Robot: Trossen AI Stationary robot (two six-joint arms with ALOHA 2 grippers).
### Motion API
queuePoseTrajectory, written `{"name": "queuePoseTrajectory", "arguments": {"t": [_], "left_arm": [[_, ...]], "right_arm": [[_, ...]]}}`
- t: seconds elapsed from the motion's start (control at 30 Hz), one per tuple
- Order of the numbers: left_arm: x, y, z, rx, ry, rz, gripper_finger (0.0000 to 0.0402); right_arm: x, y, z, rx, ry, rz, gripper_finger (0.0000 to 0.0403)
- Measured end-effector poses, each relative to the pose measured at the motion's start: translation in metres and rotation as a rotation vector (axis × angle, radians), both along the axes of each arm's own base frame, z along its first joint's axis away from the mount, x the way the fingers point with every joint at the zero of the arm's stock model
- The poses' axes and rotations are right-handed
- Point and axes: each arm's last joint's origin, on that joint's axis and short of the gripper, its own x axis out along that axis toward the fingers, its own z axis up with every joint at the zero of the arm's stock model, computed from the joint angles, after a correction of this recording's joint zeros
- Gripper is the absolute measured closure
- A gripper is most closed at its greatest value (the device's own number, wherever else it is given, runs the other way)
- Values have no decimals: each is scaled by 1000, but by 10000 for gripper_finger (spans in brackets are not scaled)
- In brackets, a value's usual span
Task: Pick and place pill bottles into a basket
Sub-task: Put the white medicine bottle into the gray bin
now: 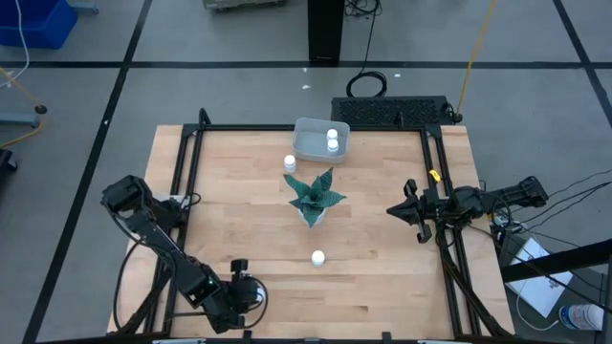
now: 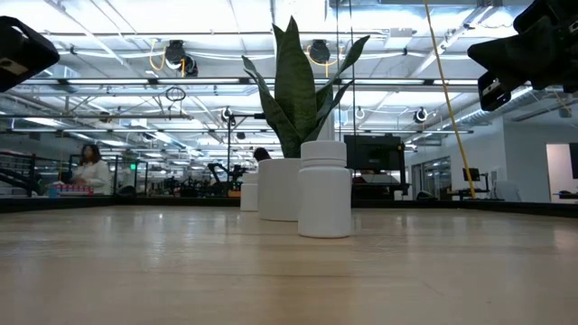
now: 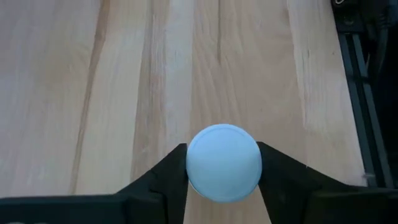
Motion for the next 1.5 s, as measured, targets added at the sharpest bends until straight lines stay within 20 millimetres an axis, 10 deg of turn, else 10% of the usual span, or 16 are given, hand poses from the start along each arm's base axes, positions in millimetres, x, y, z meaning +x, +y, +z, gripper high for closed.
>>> {"name": "queuePoseTrajectory", "arguments": {"t": [0.63, 1.5], "left_arm": [[18, 38, 18, 144, -7, -12, 237], [-20, 189, 197, 318, -719, 227, 206]], "right_arm": [[0, 0, 0, 0, 0, 0, 403], [0, 0, 0, 0, 0, 0, 403]]}}
